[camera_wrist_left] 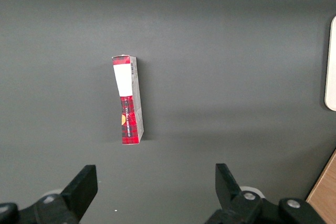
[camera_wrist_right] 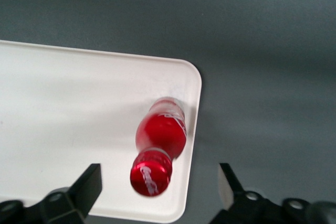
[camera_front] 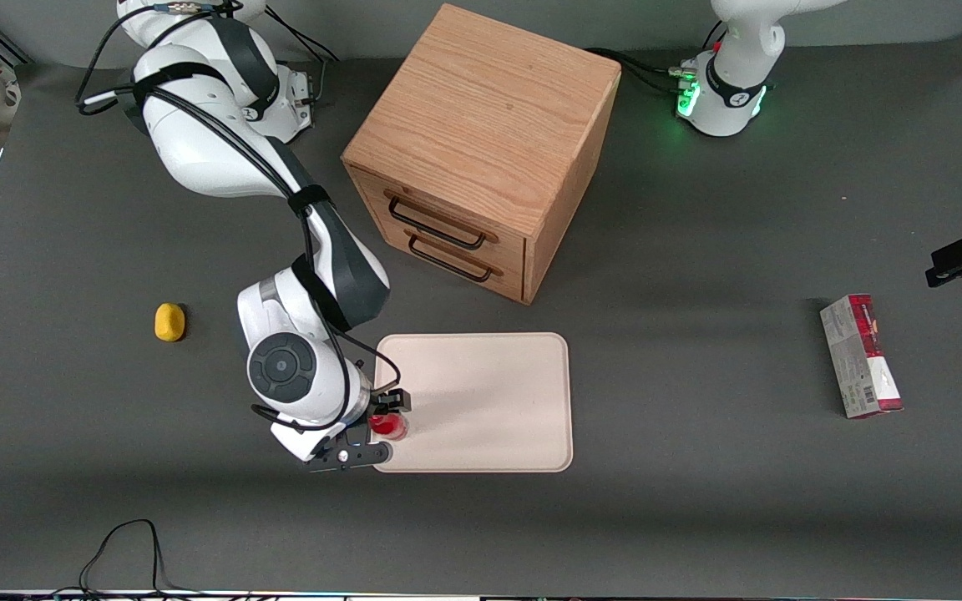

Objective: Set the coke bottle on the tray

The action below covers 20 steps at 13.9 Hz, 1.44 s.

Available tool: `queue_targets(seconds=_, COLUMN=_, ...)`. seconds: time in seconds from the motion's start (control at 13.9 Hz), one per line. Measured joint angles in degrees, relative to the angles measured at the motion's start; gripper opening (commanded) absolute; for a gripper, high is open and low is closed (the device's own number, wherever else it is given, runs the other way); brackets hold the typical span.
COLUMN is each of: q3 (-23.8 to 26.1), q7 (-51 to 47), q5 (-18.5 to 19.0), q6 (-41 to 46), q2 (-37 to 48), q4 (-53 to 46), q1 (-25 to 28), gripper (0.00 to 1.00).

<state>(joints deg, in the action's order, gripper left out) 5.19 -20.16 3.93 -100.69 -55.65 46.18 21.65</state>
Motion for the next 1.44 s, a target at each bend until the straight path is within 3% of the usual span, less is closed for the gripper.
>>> queue_targets(seconds=0.65, q3=0.0, q7=0.1, q5=1.6, q6=22.5, q2=17.3, q4=-1.7, q1=0.0, gripper=1.00)
queue_targets(seconds=0.93, q3=-2.6, q7=7.3, q5=2.6, q6=30.8, q2=24.9, q4=-0.9, q1=-0.5, gripper=1.00)
queue_targets(seconds=1.22, q3=-3.5, q7=9.8, q5=2.3, q6=28.7, q2=37.2, q4=13.7, q1=-6.6, gripper=1.00)
queue_targets(seconds=1.44, q3=-4.1, q7=13.3, q5=-1.1, q6=22.3, q2=47.0, q4=27.3, q1=-12.7, gripper=1.00)
